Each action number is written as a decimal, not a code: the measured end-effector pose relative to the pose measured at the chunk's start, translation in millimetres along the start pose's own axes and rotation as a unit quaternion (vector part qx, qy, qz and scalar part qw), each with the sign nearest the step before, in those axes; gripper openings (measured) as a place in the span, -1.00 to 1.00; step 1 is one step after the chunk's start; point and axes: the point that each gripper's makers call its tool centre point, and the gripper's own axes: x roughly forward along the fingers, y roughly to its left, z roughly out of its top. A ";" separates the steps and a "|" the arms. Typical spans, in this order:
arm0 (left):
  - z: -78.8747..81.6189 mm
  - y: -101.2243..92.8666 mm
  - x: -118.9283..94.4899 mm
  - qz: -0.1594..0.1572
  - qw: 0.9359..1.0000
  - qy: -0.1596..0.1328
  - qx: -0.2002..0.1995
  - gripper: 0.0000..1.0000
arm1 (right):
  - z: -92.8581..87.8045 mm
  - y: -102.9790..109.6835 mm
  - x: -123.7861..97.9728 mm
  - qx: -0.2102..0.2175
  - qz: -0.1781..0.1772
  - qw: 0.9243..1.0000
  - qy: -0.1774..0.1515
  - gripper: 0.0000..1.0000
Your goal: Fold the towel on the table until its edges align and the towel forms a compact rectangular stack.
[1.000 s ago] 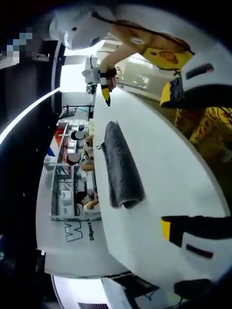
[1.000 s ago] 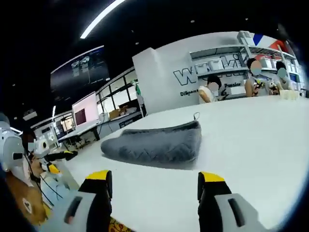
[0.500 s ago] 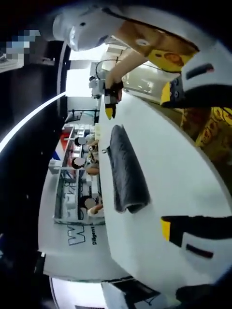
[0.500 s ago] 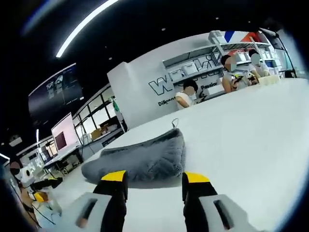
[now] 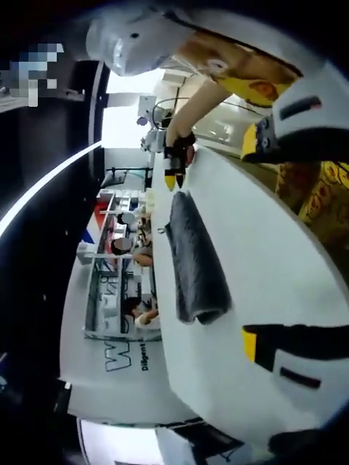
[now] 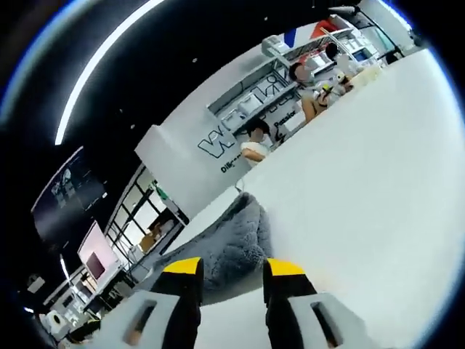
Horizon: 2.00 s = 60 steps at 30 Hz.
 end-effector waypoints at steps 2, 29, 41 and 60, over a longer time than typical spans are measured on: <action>0.4 1.8 0.8 0.001 1.000 0.004 0.003 0.93 | -2.5 0.2 2.0 0.002 -0.008 1.000 0.008 -0.27; -4.0 24.1 -9.5 0.016 1.000 -0.004 0.021 0.99 | -1.2 -10.1 38.7 0.082 -0.082 0.993 0.010 -0.31; -8.6 30.8 -13.5 0.020 1.000 -0.015 0.006 0.97 | -5.9 10.6 40.3 0.014 -0.095 0.995 -0.006 -0.82; -6.1 34.4 -24.3 0.032 0.999 -0.026 0.005 0.96 | 1.3 92.1 65.6 -0.350 -0.096 0.931 0.042 -0.87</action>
